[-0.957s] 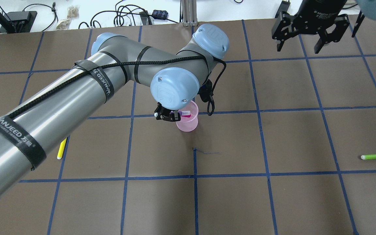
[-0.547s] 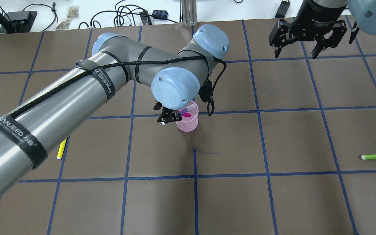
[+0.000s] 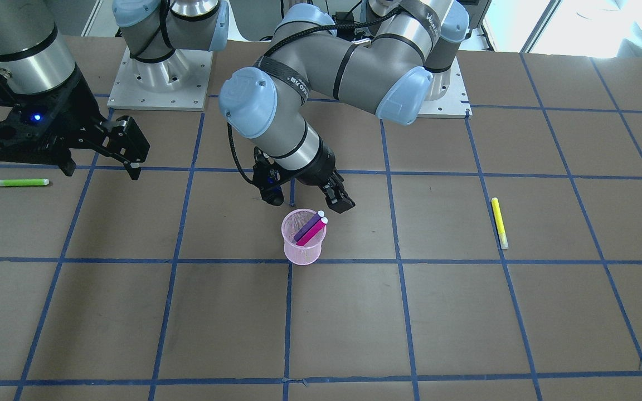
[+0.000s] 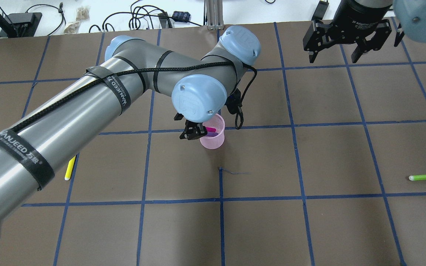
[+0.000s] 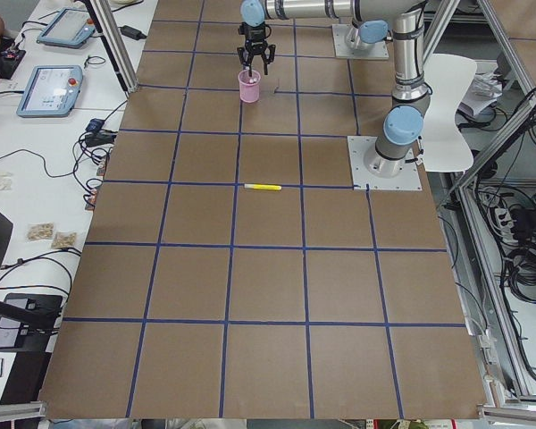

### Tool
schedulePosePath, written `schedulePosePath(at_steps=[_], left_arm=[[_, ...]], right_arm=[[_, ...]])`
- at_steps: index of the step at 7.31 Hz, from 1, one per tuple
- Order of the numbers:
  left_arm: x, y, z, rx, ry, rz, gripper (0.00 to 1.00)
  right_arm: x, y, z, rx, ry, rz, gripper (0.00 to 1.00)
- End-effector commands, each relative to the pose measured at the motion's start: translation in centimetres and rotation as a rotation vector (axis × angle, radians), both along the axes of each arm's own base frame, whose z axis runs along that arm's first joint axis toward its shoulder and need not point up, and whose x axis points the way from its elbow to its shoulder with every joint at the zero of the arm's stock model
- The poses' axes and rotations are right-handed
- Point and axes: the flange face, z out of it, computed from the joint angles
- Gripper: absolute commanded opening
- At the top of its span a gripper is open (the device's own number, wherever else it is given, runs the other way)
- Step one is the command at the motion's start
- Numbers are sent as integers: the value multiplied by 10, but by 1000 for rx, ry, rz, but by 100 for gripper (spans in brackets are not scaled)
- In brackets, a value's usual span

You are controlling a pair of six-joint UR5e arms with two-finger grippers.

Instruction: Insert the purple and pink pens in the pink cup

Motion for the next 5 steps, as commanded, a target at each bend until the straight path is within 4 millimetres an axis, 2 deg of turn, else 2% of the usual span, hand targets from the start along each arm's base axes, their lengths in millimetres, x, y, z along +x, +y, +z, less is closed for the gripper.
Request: schedulePosePath(at_steps=[1,2,3,5], left_arm=[[21,1,59,-61,33,29,62],[62,-6,94,-72,51,106,62],[107,-3,131,-104,84,193,62],[186,11,184,-179,205,381,60]], right_arm=[[1,1,0,1,-2,-1,100],[1,1,1,0,-2,-1,100],[1,2,-1,10,-2,1,100],[3,3,-2,12,-2,5,100]])
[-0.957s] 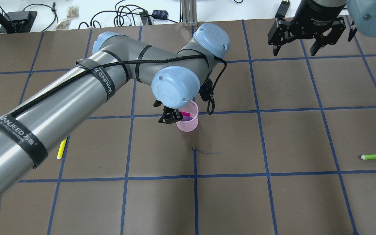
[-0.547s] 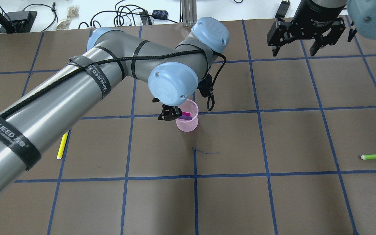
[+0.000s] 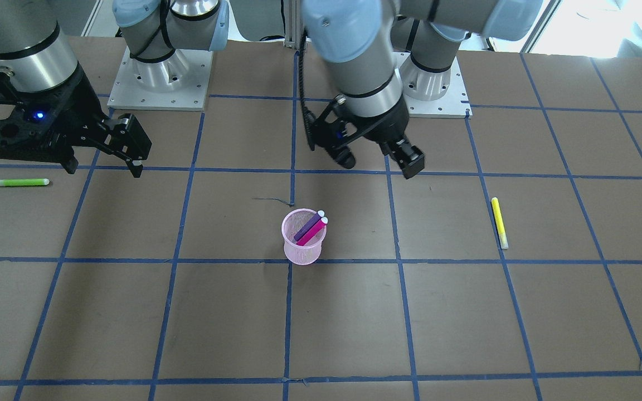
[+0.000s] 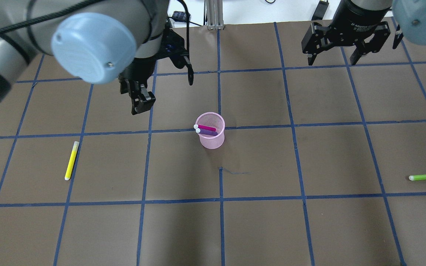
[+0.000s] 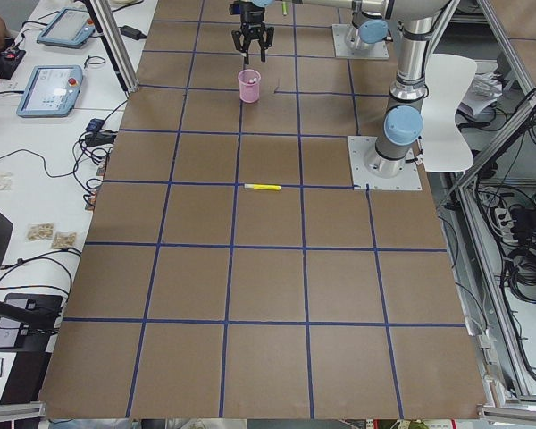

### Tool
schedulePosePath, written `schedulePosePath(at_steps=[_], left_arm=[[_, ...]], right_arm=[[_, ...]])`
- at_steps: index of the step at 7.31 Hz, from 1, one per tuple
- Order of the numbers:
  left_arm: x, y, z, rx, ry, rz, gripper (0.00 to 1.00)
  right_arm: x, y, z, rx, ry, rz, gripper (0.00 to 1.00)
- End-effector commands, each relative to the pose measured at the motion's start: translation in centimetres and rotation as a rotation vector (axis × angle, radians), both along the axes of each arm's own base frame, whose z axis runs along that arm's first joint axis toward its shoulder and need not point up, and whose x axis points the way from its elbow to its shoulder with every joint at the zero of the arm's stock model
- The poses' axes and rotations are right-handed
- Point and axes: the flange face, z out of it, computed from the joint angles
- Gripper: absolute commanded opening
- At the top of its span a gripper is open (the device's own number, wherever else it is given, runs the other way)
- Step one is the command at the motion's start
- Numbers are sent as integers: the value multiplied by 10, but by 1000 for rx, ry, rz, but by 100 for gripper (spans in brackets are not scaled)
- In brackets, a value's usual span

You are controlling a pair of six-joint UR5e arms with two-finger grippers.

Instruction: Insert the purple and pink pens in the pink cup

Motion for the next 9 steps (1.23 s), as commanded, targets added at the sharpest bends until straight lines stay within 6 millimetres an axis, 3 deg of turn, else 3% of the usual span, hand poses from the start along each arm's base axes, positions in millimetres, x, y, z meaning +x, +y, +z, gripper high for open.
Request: schedulePosePath(at_steps=[1,3,5,6,7,8,9], left_arm=[[79,18,47,-90,123,224,60],[94,25,60,-228,182,535,60],[101,18,50,-319,292,837,64],[99,22,42,-352,311,854,71],[101,20,37,-417,342,855,81],[97,21,39,-402,388,869,100],[96,21,39,-385,400,922,100]], right_arm=[[1,-1,-1,2,-1,4,100],[2,1,6,-13,2,10,100],[21,7,13,-21,6,111,100],[22,9,26,-47,6,111,100],[19,7,27,-47,6,107,100],[17,8,25,-32,7,103,100],[12,7,25,-27,7,94,100]])
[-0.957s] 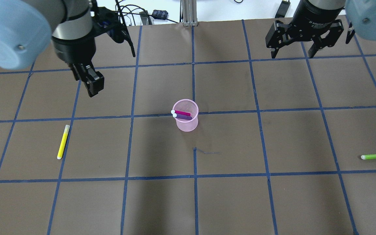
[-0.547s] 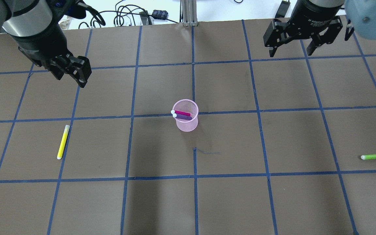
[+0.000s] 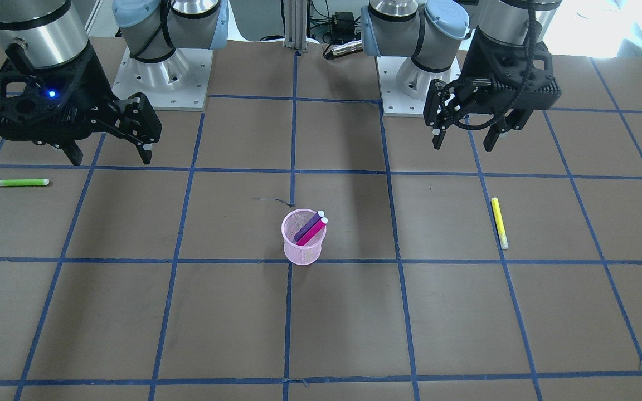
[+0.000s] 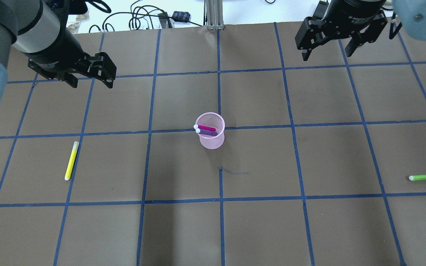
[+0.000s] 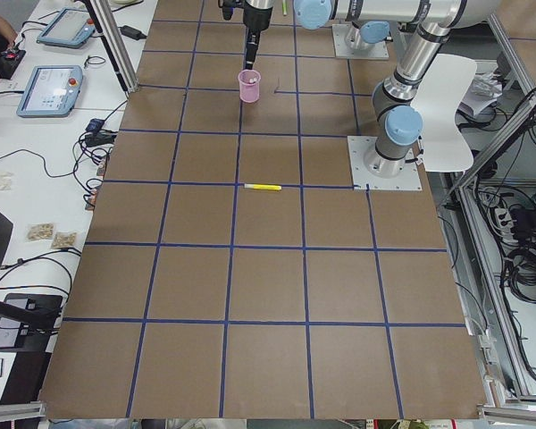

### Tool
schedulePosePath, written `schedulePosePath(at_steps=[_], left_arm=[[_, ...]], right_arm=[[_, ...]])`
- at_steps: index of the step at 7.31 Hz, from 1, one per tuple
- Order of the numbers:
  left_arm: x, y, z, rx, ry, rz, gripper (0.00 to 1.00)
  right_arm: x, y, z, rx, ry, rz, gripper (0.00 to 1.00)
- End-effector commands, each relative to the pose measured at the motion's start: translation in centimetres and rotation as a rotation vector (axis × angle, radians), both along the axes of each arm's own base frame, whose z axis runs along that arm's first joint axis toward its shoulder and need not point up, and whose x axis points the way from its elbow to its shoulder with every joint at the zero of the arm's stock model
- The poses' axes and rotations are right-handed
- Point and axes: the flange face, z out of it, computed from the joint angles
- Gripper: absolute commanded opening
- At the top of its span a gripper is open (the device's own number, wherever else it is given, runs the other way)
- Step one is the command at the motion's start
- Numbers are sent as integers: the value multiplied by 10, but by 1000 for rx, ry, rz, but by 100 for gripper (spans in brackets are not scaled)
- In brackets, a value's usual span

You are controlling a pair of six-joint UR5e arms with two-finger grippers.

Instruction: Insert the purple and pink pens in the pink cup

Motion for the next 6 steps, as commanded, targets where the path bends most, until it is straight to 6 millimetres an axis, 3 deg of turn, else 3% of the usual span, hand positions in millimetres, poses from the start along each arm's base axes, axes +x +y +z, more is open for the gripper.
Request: schedulePosePath(at_steps=[1,6], left_arm=[[-2,6,-1,34,37,47,100],[1,11,3,87,28,54,100]], right_arm=[[-5,0,-1,11,0,-10,100],[-4,1,-5,21,-2,-14,100]])
